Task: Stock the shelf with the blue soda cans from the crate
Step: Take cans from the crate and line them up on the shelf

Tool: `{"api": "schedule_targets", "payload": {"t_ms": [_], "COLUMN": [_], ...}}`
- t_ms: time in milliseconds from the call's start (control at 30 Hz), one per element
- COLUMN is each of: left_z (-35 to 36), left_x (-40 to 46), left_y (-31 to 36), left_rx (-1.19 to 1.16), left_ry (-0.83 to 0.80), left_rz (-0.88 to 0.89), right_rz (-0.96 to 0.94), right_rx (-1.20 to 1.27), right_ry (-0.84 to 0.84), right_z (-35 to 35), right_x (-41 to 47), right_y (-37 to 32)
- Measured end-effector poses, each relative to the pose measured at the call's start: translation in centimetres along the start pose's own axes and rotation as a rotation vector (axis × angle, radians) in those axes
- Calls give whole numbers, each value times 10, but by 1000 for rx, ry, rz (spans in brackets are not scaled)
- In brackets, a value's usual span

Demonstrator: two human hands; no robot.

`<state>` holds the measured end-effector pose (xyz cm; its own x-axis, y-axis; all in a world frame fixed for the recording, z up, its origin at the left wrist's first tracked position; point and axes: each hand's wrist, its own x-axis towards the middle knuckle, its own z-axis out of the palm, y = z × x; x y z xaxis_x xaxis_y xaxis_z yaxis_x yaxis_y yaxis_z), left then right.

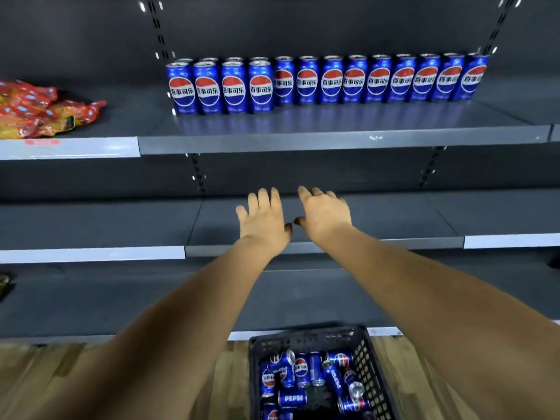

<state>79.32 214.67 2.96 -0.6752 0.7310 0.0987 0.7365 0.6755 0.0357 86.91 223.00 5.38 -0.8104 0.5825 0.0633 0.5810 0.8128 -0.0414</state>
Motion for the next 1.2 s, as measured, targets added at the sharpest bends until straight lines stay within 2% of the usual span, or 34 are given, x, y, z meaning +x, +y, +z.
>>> {"api": "schedule_targets", "payload": {"t_ms": [100, 633, 1067, 1200], "left_z": [11, 59, 74, 78], "left_x": [-10, -74, -75, -70], "left_y": [-1, 17, 89, 110], "left_rx": [13, 19, 50, 73], "left_ry": [-38, -153, -221, -242], "left_rz": [6, 45, 7, 15], "right_rz": [17, 53, -101, -169], "right_rx": [-18, -113, -81, -101], "right_ry": [-80, -268, -299, -356], "right_z": [12, 65, 70, 76], "right_x": [-12, -80, -89, -91], "right_y": [-2, 19, 106, 133]}}
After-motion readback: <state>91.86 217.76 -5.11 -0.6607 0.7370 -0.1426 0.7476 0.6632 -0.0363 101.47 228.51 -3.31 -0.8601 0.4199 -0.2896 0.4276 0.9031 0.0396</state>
